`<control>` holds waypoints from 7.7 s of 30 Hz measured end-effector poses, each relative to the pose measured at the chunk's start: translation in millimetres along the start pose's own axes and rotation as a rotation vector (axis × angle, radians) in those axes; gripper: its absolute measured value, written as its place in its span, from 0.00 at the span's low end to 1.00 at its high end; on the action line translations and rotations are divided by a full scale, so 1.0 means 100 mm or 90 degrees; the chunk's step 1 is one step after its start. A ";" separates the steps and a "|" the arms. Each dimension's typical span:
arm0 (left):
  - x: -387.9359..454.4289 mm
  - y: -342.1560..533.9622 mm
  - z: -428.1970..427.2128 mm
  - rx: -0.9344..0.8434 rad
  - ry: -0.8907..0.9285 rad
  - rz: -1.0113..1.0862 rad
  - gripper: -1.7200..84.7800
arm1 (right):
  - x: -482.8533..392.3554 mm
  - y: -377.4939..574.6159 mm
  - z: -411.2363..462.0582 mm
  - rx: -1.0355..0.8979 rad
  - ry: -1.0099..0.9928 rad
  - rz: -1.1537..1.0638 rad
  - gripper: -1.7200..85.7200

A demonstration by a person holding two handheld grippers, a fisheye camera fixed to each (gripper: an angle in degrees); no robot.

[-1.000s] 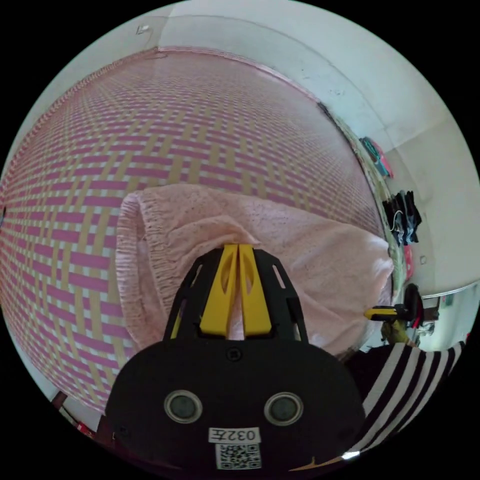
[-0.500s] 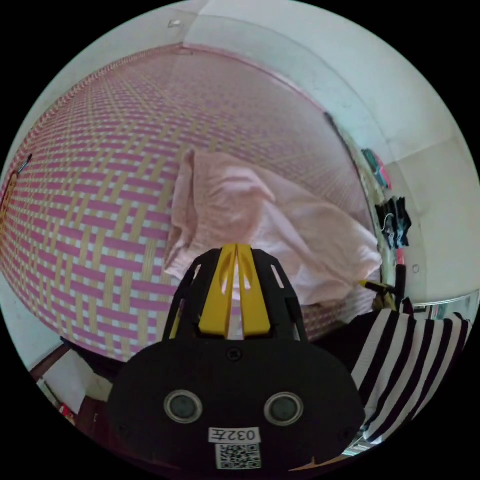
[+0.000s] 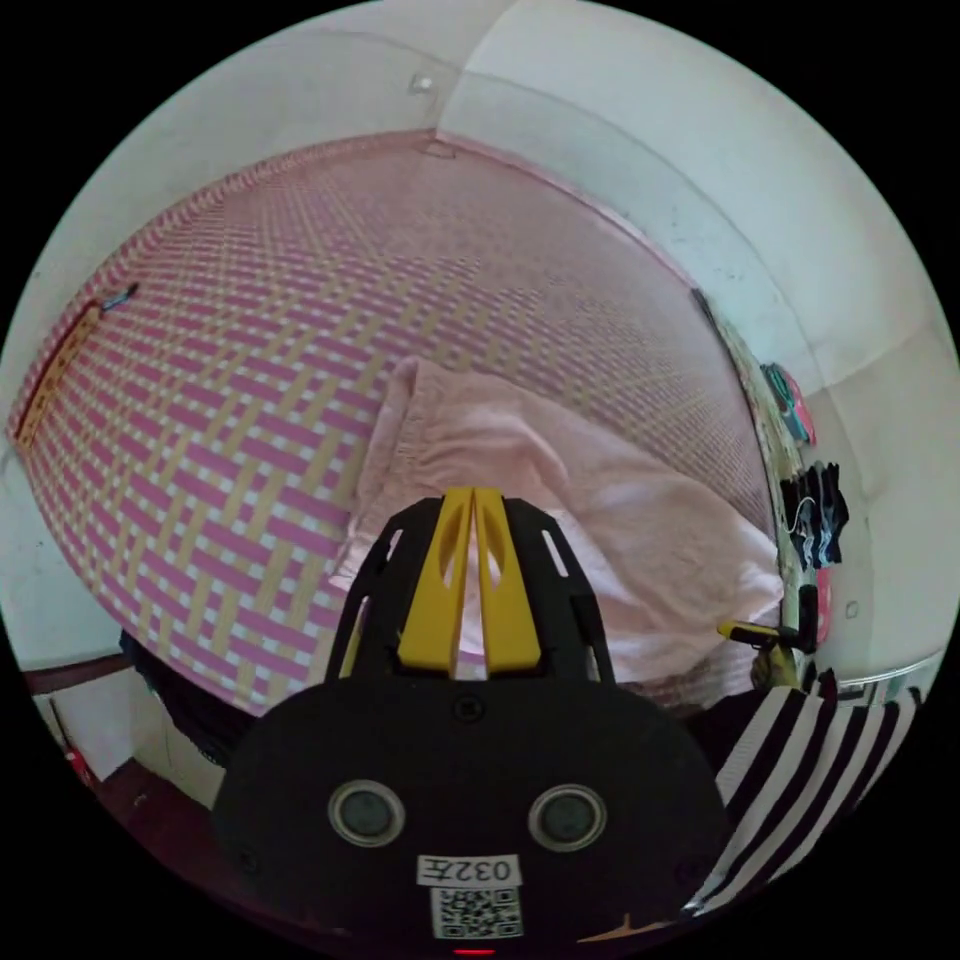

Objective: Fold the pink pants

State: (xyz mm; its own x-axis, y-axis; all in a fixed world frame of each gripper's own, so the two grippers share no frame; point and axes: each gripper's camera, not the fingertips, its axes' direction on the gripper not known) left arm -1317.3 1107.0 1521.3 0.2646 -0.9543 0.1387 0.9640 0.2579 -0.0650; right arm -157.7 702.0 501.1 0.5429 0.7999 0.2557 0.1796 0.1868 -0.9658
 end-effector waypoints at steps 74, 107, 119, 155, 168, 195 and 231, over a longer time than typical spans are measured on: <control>-1.44 -0.70 6.39 -0.400 0.216 0.358 0.01 | 0.51 2.60 -4.77 0.420 -0.180 0.404 0.05; -0.98 -1.20 8.35 -0.455 0.338 0.517 0.01 | 0.48 2.47 -4.30 0.501 -0.192 0.392 0.02; -0.24 -1.02 8.76 -0.512 0.281 0.618 0.01 | 0.70 2.35 -3.75 0.476 -0.188 0.384 0.01; -2.22 -1.34 5.39 -0.097 0.388 0.204 0.01 | -2.16 -0.68 0.94 -0.037 0.089 -0.225 0.01; -1.24 -1.89 4.88 -0.109 0.393 0.224 0.01 | -1.94 -1.21 1.37 -0.080 0.073 -0.226 0.04; -1.34 -2.67 3.95 -0.182 0.606 -0.243 0.15 | -0.49 -1.36 -0.37 0.173 -0.236 -0.115 0.01; -1.34 -1.75 3.98 -0.322 0.303 0.213 0.01 | 0.53 -0.84 -2.24 0.179 -0.034 0.057 0.10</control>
State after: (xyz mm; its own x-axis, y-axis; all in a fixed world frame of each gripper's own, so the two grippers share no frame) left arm -1510.8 1249.9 1907.5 0.3894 -0.8293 -0.4007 0.6752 0.5530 -0.4883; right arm 39.5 601.0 605.0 0.5015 0.8475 0.1738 -0.1047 0.2588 -0.9602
